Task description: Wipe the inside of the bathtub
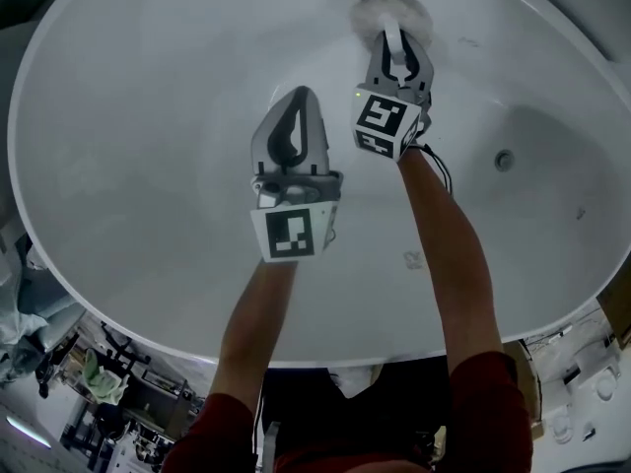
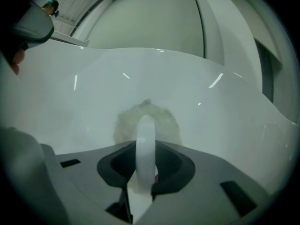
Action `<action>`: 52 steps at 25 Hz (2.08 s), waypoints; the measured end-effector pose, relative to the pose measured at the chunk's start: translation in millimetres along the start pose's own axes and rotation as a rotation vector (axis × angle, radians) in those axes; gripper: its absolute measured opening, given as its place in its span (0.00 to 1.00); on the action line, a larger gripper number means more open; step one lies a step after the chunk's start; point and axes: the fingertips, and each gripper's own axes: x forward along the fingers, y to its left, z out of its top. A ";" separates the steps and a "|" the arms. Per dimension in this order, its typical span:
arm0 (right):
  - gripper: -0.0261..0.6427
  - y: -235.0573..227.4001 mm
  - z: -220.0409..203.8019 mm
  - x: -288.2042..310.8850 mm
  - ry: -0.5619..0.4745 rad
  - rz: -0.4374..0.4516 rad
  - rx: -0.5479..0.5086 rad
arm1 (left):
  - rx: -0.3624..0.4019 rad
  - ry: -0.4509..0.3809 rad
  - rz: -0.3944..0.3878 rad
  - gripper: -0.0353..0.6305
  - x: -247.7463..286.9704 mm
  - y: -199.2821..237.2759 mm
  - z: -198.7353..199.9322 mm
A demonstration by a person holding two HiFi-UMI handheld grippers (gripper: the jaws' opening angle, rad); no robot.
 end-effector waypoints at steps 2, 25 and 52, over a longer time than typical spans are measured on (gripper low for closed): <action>0.18 -26.7 -8.5 -7.7 0.002 -0.009 0.001 | 0.001 0.003 -0.014 0.08 5.2 -26.4 1.2; 0.18 -346.4 -169.9 -81.6 0.074 -0.235 0.000 | 0.043 0.032 -0.286 0.08 65.3 -338.1 -39.6; 0.18 -459.0 -206.8 -156.1 0.187 -0.446 0.298 | 0.029 0.049 -0.344 0.08 69.9 -409.9 -17.0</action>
